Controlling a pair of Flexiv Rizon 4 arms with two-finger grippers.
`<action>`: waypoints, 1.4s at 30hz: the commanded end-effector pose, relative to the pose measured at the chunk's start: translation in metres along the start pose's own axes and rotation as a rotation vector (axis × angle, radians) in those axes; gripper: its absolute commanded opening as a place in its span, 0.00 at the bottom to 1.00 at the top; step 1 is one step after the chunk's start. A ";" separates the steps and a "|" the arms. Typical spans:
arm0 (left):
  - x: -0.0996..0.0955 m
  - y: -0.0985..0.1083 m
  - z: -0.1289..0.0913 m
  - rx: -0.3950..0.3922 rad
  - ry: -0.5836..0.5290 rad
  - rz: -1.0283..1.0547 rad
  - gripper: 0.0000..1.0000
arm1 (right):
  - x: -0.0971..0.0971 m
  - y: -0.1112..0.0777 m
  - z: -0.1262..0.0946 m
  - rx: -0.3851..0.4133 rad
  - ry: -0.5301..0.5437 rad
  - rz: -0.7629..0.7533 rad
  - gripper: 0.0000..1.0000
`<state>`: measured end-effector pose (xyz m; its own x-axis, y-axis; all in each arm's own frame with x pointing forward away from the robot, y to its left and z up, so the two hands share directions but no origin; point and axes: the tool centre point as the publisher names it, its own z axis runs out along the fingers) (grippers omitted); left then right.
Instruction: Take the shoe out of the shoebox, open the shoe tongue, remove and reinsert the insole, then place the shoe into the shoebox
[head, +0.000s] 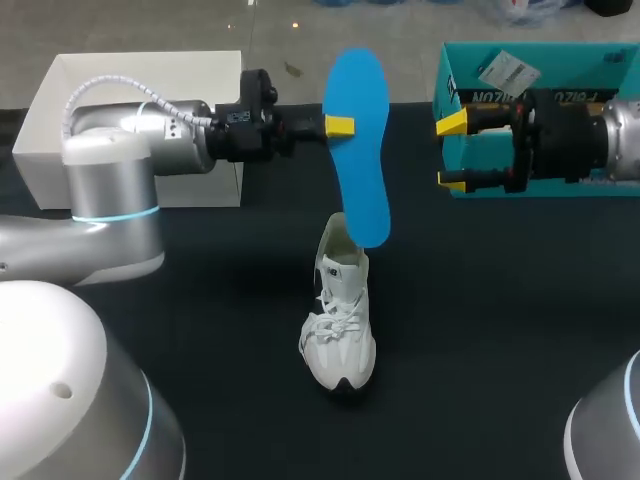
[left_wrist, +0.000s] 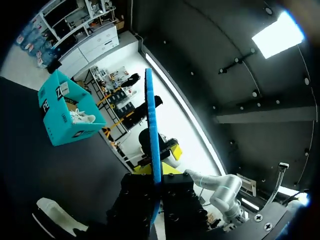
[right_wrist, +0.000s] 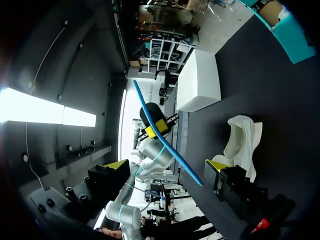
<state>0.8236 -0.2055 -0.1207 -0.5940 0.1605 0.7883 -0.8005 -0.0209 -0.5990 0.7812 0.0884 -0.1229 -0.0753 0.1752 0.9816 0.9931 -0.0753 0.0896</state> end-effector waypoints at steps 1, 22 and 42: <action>0.001 -0.002 0.002 -0.035 -0.019 0.251 0.00 | 0.000 0.001 0.003 -0.001 -0.002 0.001 1.00; 0.008 -0.032 0.011 -0.293 0.036 1.671 0.00 | 0.000 0.001 0.003 -0.001 -0.002 0.001 1.00; 0.016 -0.066 0.015 -0.539 -0.056 2.697 0.00 | 0.000 0.001 0.003 -0.001 -0.002 0.001 1.00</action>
<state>0.8679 -0.2163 -0.0682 -0.8727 0.1401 -0.4677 0.4713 -0.0089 -0.8819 0.7821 0.0890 -0.1231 -0.0754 0.1756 0.9816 0.9932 -0.0740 0.0895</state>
